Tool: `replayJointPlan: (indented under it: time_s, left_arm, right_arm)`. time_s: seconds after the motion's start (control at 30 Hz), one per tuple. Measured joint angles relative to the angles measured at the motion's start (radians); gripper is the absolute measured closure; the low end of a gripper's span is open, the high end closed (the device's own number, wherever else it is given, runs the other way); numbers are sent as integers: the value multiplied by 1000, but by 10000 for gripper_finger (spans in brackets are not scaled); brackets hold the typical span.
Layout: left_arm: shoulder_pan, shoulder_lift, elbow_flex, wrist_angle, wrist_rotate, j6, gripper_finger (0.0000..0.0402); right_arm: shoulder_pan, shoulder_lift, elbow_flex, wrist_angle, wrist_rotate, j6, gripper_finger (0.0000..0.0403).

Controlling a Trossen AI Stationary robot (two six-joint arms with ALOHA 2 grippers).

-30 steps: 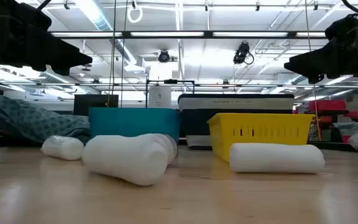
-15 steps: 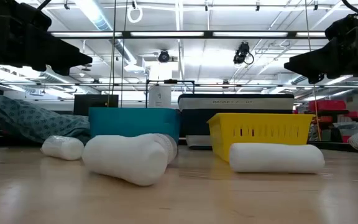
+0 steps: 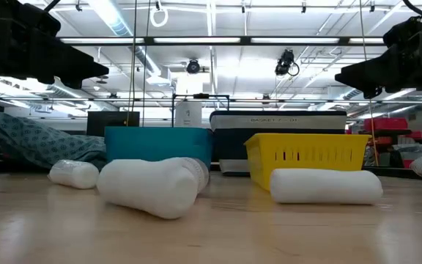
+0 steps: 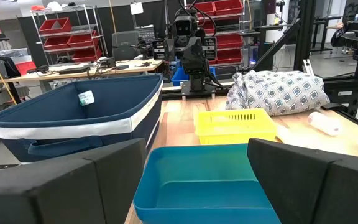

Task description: Pick & place medical supplies in basket/bin

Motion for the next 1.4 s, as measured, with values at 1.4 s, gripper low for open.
replayJointPlan:
  time_s: [1.4]
  left_arm:
    - [0,0,2,41,-7,15,114]
  right_arm:
    - [0,0,0,0,0,0,240]
